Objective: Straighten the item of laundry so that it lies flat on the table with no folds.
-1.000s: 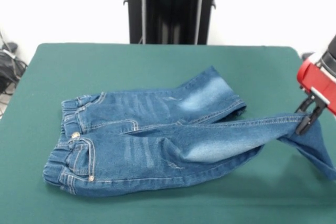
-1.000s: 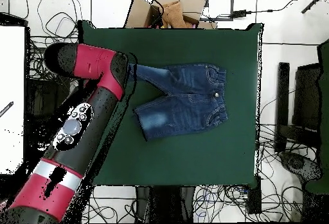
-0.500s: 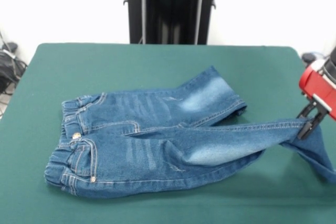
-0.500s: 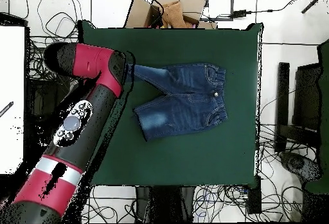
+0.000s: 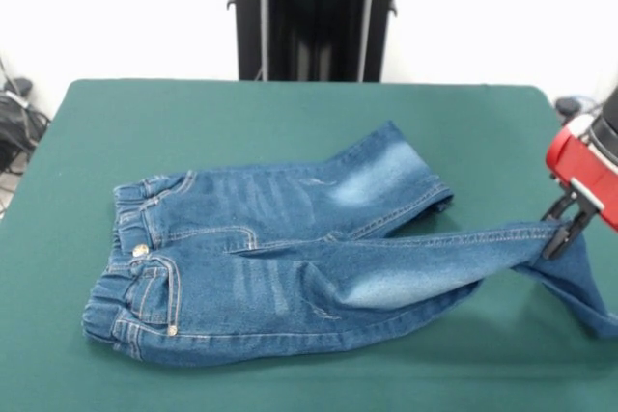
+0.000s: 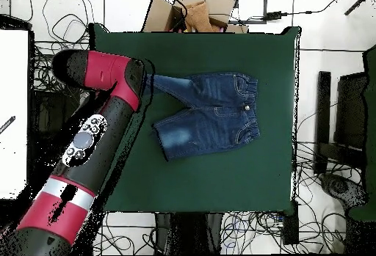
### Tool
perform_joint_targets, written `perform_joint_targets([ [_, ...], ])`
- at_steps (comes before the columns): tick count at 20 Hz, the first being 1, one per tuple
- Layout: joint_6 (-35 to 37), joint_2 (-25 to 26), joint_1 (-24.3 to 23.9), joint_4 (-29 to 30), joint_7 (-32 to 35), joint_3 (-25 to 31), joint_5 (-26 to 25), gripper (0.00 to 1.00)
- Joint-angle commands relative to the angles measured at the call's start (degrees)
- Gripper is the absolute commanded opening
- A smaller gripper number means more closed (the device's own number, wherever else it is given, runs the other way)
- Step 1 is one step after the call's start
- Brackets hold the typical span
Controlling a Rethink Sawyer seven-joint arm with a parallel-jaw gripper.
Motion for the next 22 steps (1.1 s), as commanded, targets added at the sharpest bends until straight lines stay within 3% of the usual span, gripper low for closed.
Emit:
perform_joint_targets([
  [1,2.4,-1.9,-1.0,0.5,14.9,3.3,-0.8,0.0],
  [2,2.1,-2.0,-0.9,0.7,14.7,3.4,-0.8,1.0],
  [17,2.8,-2.0,-1.3,0.5,14.7,3.1,-1.0,1.0],
  [22,0.6,-2.9,-3.0,0.6,10.5,3.8,-1.9,1.0],
])
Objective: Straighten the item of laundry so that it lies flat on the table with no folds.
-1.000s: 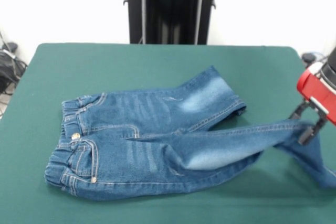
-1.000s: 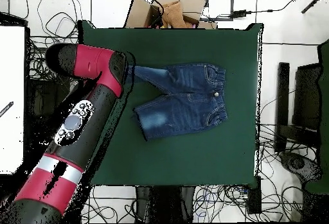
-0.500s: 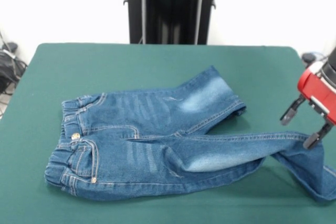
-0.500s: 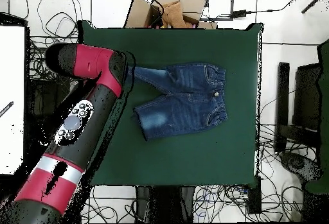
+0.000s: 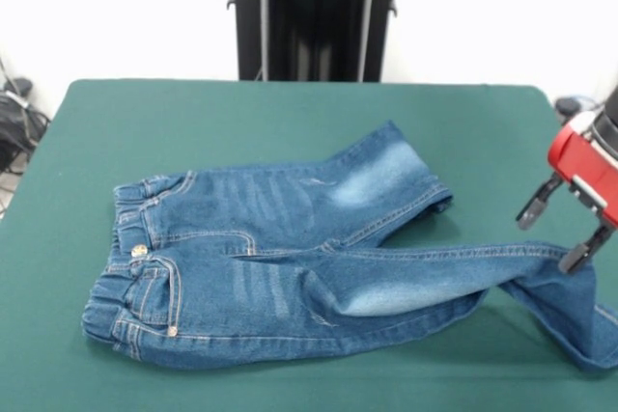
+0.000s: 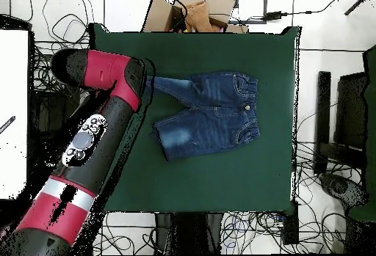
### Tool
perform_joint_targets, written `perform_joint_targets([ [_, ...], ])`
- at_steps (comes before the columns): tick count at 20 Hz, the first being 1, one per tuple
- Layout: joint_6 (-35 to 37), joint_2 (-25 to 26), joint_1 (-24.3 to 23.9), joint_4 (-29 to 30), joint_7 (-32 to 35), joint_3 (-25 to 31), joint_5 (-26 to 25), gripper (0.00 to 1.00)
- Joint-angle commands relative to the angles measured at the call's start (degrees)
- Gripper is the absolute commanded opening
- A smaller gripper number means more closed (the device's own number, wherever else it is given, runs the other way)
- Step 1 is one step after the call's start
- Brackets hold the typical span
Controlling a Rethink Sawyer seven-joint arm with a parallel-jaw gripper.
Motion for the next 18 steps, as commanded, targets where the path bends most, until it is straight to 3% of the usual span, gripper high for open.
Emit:
perform_joint_targets([
  [1,0.5,-2.9,-3.1,0.8,9.8,3.8,-2.1,1.0],
  [11,2.7,-8.2,-5.7,1.9,2.1,5.3,-4.4,1.0],
  [18,3.1,-12.0,-8.5,3.4,-5.7,9.4,-5.7,1.0],
])
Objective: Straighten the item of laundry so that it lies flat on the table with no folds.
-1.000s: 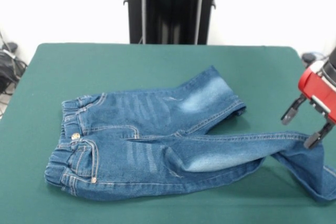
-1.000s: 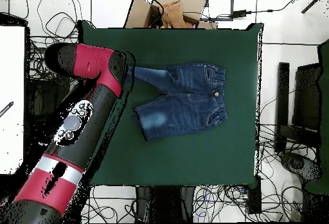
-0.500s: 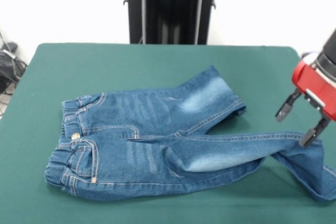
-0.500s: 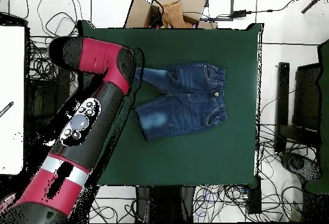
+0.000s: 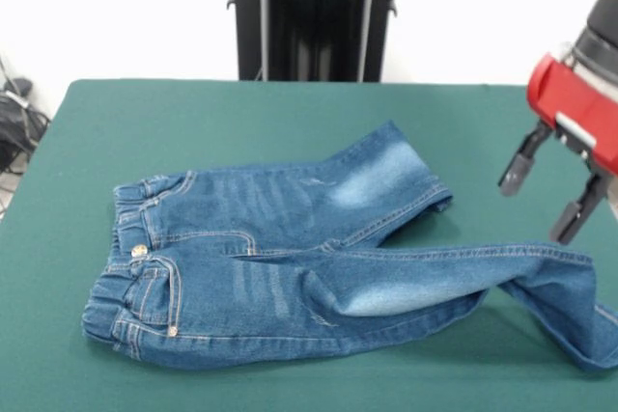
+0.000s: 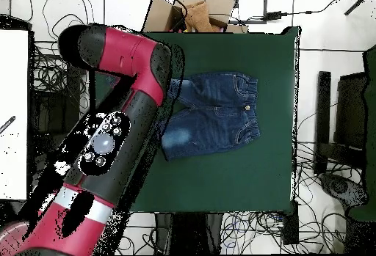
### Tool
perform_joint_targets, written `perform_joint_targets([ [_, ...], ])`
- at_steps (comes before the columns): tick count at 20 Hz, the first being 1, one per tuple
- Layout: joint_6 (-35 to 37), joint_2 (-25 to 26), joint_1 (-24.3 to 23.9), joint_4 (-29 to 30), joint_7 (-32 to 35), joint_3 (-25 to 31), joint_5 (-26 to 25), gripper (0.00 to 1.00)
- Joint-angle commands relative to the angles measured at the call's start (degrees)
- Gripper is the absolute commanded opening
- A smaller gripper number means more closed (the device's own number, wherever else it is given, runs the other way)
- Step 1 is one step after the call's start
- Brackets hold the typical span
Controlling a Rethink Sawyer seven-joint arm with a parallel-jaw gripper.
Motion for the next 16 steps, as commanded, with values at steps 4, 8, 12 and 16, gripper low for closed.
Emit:
perform_joint_targets([
  [4,-1.8,-5.6,-5.4,7.5,-11.7,15.6,-4.8,1.0],
  [8,-8.4,-7.4,-7.0,12.3,-17.3,20.1,-6.7,1.0],
  [12,-13.1,-9.4,-9.4,16.3,-23.2,24.9,-10.1,1.0],
  [16,-18.7,-10.8,-11.3,18.8,-28.2,28.4,-16.5,1.0],
])
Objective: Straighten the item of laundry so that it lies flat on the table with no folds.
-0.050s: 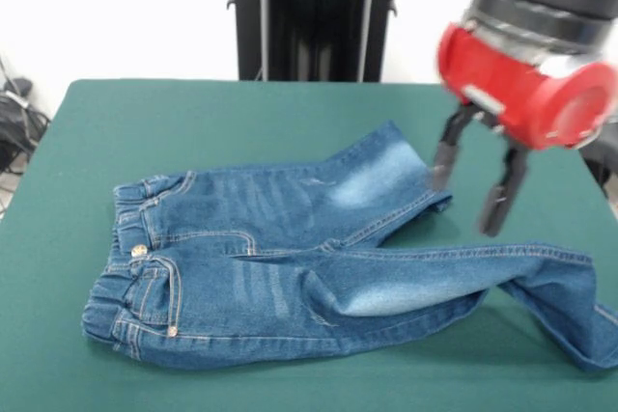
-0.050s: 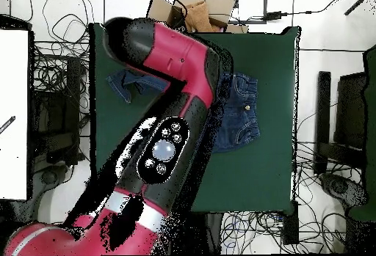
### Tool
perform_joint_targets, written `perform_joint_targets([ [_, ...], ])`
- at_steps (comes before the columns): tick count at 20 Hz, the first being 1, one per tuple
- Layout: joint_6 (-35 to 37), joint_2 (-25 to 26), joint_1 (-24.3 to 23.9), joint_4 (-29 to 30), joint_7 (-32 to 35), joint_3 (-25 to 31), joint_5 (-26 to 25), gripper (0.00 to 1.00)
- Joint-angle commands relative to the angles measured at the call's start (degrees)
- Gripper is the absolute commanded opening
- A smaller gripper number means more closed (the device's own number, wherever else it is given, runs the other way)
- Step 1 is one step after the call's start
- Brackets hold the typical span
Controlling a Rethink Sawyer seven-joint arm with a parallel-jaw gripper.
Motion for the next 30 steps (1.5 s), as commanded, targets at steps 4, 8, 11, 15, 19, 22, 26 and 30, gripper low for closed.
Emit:
perform_joint_targets([
  [4,-10.5,-2.9,-6.3,13.5,-26.3,19.9,-15.9,1.0],
  [8,-10.7,-4.6,-9.4,14.1,-31.6,24.1,-21.0,1.0],
  [11,-11.2,-5.7,-11.2,13.7,-36.0,27.0,-24.8,1.0],
  [15,-11.9,-7.4,-12.1,13.7,-39.9,29.1,-29.9,1.0],
  [19,-11.3,-8.5,-13.3,15.2,-39.1,31.9,-31.4,1.0],
  [22,-11.9,-9.2,-13.9,16.1,-39.2,33.5,-32.9,1.0],
  [26,-11.9,-9.7,-15.5,16.5,-40.9,36.7,-35.1,1.0],
  [30,-13.4,-9.9,-17.2,17.2,-41.4,39.2,-37.8,1.0],
])
